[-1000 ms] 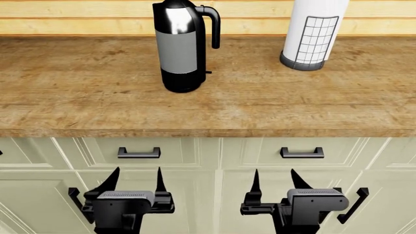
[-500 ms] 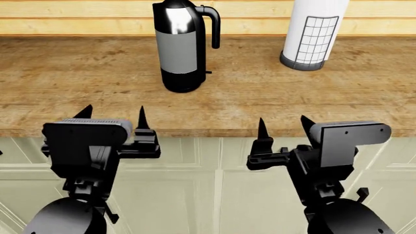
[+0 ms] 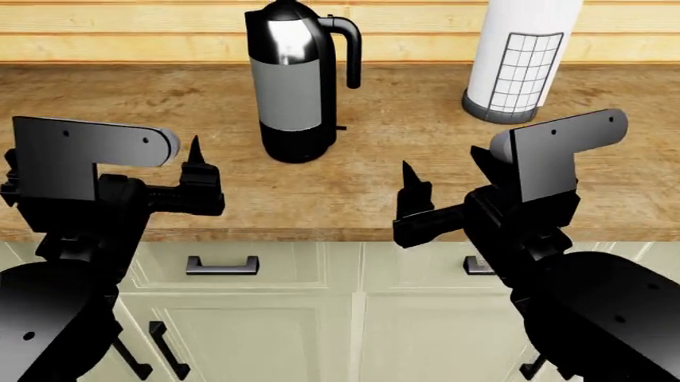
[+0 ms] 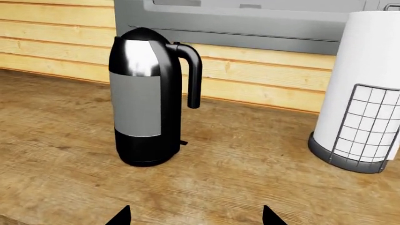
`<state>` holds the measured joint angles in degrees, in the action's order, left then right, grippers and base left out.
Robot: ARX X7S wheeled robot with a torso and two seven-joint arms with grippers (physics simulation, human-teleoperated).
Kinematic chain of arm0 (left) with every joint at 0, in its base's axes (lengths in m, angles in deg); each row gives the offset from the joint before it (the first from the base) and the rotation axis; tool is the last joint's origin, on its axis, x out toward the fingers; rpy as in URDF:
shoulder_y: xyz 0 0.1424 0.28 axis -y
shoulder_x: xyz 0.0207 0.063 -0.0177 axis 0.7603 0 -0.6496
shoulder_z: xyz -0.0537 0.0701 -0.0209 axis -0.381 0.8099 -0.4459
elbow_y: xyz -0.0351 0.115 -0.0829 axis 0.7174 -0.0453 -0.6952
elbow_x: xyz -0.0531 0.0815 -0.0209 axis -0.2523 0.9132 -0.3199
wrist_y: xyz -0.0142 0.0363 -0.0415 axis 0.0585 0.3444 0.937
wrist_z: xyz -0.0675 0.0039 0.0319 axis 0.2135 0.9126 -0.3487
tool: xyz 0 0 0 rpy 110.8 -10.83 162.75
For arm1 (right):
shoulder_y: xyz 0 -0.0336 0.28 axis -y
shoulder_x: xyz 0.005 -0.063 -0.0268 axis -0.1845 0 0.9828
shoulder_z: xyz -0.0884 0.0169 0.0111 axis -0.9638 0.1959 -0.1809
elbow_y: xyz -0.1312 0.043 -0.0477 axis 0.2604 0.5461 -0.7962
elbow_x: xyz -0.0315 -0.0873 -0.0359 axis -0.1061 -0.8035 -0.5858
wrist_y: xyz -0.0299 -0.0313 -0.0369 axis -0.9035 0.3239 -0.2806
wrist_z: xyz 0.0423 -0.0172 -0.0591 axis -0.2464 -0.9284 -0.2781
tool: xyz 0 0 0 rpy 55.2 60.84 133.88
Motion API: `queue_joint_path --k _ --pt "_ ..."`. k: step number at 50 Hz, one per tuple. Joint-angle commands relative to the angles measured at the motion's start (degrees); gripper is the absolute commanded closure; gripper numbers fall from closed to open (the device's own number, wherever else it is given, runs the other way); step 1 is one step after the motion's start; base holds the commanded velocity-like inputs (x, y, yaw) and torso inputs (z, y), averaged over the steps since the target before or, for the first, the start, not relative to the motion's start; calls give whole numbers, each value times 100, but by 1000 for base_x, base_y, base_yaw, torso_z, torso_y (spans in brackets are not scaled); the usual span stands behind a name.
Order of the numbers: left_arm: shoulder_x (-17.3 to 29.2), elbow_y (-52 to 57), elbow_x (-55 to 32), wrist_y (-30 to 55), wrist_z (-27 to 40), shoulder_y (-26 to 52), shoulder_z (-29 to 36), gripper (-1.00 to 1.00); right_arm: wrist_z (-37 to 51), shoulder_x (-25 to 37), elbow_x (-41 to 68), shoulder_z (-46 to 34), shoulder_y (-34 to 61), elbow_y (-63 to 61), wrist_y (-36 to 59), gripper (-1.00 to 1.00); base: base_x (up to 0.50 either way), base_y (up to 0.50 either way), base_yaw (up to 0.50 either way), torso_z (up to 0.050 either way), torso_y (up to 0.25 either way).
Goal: Press down the lever to turn on the electric kettle.
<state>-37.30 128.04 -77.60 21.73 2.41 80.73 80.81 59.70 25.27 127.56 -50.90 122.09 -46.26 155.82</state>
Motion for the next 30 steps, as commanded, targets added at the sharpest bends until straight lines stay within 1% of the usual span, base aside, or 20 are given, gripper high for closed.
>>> queue_joint_path --k 1,5,8,15,22,30 --pt "306 90 -788 517 423 293 -402 -100 617 188 1062 -5 458 284 288 -100 500 8 0 0 0" --pt "589 34 -1942 515 1292 332 -706 -100 878 253 1419 28 501 320 266 -100 500 8 0 0 0" --pt "736 2 -2530 503 1748 330 -859 -100 975 301 1558 30 500 337 204 -100 500 5 0 0 0" --pt "1035 -87 -3279 476 2429 255 -1141 -100 1111 392 1737 2 454 359 95 -100 500 6 0 0 0" --pt "1256 -252 -3806 449 2959 268 -1189 -100 1286 446 1939 50 426 391 90 -100 500 4 0 0 0" --pt "1503 -391 -4635 421 3788 173 -1502 -100 1510 540 2115 -3 387 451 91 -100 500 5 0 0 2"
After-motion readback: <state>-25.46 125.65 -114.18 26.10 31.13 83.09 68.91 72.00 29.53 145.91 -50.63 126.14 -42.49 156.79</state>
